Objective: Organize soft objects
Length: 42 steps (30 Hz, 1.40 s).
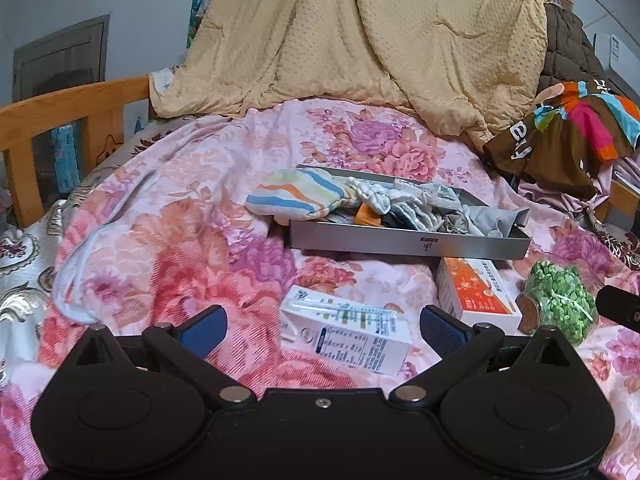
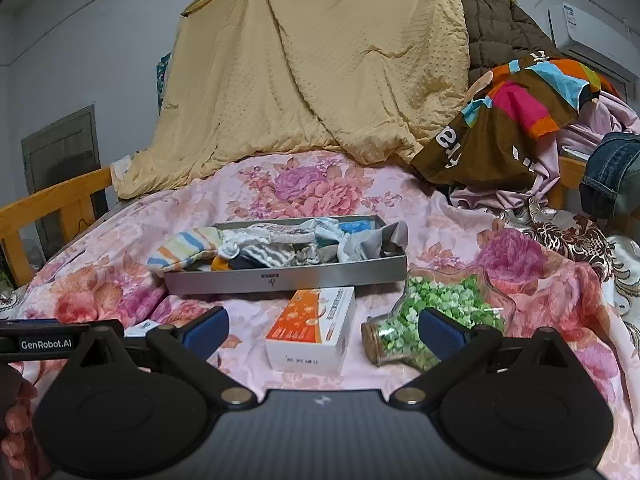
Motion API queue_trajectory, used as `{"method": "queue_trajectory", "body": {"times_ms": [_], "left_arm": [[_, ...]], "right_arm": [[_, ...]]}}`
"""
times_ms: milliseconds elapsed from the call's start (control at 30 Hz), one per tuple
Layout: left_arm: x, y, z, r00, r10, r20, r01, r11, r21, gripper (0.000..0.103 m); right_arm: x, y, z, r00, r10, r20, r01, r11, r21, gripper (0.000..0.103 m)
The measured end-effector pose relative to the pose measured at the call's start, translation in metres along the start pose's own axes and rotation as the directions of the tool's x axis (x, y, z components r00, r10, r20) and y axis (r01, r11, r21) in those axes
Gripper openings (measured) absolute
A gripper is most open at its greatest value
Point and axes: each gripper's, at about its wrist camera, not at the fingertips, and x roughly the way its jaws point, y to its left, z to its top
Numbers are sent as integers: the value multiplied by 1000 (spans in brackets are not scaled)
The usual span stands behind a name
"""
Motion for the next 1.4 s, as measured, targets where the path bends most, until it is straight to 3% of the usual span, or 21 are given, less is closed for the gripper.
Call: {"method": "queue_trajectory", "body": {"times_ms": [1400], "left_arm": [[-18, 11, -17, 1000, 21, 5, -21, 1000, -16, 102]], "right_arm": [[-13, 9, -13, 999, 8, -44, -9, 1000, -19, 103]]}}
